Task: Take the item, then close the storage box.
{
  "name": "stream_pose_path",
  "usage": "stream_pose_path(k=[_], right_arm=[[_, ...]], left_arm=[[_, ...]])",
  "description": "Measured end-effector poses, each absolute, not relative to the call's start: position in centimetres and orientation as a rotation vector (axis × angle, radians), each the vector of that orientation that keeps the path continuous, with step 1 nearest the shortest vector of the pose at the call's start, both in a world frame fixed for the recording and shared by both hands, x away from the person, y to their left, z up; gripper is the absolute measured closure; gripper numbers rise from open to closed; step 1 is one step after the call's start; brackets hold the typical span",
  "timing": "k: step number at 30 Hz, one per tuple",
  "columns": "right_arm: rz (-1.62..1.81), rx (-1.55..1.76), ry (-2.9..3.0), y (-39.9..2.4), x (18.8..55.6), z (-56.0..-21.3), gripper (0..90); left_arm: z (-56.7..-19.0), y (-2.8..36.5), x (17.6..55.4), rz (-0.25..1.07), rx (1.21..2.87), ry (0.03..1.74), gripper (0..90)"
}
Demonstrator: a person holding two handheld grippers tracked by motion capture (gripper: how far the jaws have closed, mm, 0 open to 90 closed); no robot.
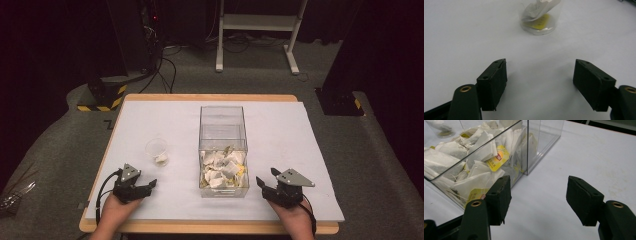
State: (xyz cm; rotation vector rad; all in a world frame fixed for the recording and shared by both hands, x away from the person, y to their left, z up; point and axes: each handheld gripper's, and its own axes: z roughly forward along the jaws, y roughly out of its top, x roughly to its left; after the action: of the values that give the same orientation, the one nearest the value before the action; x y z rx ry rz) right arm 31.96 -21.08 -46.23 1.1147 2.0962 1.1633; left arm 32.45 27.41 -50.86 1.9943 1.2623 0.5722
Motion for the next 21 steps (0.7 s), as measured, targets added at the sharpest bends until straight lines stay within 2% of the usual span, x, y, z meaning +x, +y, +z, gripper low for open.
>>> stream_pose_path(k=[21], right_arm=[[1.267, 1.035, 2.072, -20.0, 30.6, -43.7, 36.3]], left_arm=[[-50.9, 27.4, 32.5, 0.572, 1.997, 1.263, 27.1]])
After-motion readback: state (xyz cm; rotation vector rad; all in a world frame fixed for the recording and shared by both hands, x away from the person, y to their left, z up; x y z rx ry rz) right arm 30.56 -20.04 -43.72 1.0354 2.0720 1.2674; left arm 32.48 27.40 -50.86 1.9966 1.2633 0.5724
